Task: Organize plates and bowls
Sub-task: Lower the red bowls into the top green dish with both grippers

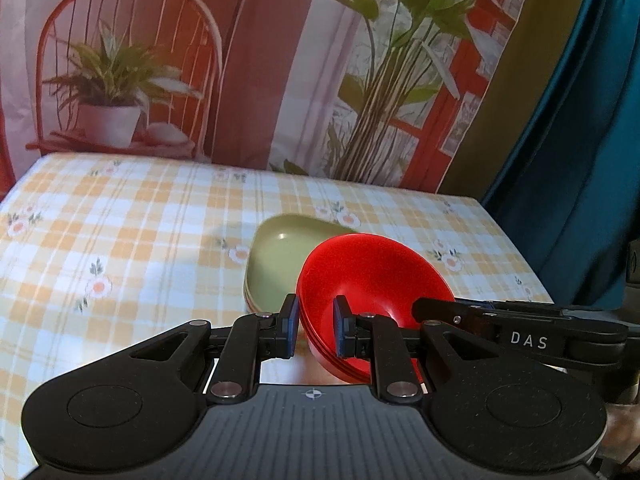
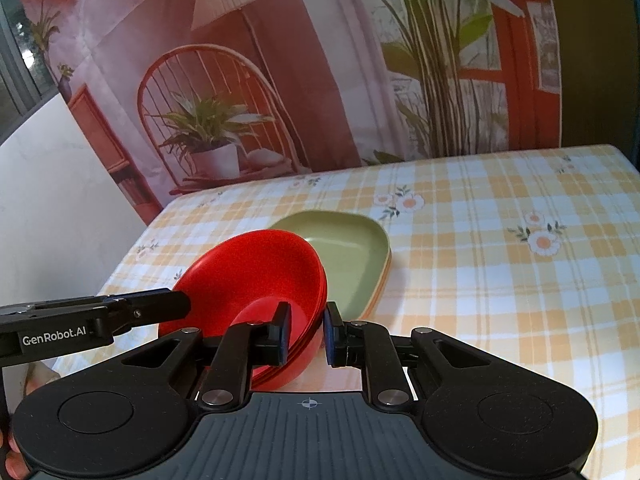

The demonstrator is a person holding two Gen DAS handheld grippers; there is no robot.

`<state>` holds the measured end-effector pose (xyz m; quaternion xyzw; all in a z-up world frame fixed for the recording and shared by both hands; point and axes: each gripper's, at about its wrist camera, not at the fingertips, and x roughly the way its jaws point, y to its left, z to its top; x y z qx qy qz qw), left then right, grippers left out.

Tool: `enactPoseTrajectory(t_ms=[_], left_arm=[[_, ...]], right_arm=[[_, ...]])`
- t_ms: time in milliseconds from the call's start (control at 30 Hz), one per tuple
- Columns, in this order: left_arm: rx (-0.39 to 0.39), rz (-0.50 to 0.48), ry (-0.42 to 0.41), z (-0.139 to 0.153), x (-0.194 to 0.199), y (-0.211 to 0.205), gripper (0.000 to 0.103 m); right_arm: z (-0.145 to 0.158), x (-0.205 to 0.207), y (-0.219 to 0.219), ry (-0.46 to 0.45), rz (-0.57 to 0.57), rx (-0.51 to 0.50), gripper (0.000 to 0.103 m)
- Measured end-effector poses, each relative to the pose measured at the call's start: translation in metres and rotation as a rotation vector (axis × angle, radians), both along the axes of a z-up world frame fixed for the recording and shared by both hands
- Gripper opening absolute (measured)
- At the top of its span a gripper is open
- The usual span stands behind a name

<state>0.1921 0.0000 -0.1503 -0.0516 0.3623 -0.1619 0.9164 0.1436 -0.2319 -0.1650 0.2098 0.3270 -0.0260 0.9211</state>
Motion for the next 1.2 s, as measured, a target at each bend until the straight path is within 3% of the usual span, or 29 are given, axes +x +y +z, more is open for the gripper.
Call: enactPoseTrajectory(t_ms=[200, 500, 1200], left_arm=[[0.008, 0.0, -0.03, 0.002, 0.027, 0.0, 0.019], [0.047, -0.003, 0.002, -0.009, 0.061, -0.001, 0.019], [0.074, -0.023, 0.06, -0.033, 0.077, -0.005, 0.019]], right_arm=[[0.001, 0.031, -0.01, -0.004, -0.011, -0.008, 0.016], [-0.014, 0.069, -0.02, 0.026, -0.033, -0.012, 0.016], [-0.042, 0.084, -0.023, 0.084, -0.044, -0.024, 0.016]])
